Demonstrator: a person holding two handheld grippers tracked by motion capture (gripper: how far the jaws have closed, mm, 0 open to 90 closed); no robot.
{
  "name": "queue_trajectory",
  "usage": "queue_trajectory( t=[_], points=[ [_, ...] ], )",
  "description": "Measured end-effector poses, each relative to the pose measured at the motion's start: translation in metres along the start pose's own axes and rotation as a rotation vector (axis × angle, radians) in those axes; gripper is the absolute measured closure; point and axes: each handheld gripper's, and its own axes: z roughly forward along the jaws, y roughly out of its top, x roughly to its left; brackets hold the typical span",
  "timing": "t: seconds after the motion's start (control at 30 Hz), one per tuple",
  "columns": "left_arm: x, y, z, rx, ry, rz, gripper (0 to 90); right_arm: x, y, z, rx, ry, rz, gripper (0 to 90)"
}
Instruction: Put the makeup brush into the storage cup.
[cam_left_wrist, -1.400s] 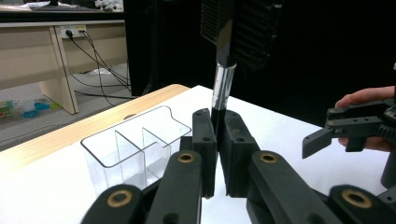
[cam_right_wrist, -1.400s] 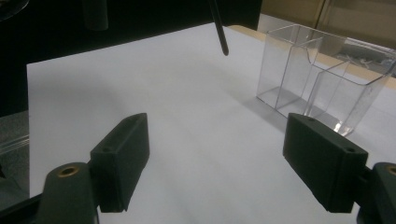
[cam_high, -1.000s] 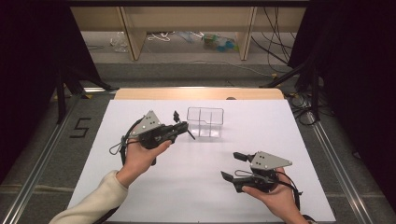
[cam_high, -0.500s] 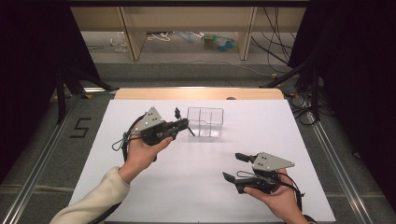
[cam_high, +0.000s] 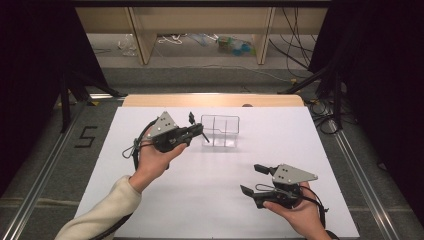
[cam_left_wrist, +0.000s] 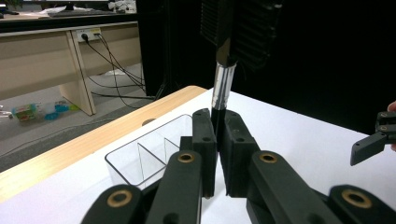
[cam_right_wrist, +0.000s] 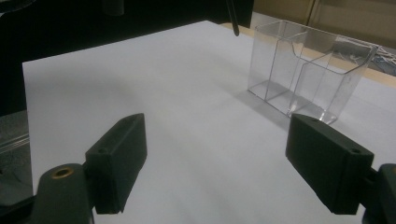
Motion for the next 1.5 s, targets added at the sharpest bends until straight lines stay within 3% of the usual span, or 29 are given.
queue_trajectory(
  t=[0.53, 1.5],
  points=[
    [0.004, 0.002, 0.006, 0.007, 0.014, 0.007, 85.3, 0.0, -0.002, -0.004, -0.019, -0.016, 0.007, 21.7],
    [0.011, 0.007, 0.014, 0.005, 0.032, 0.021, 85.3, 0.0, -0.003, -0.009, 0.0, -0.012, 0.004, 21.2]
  ],
)
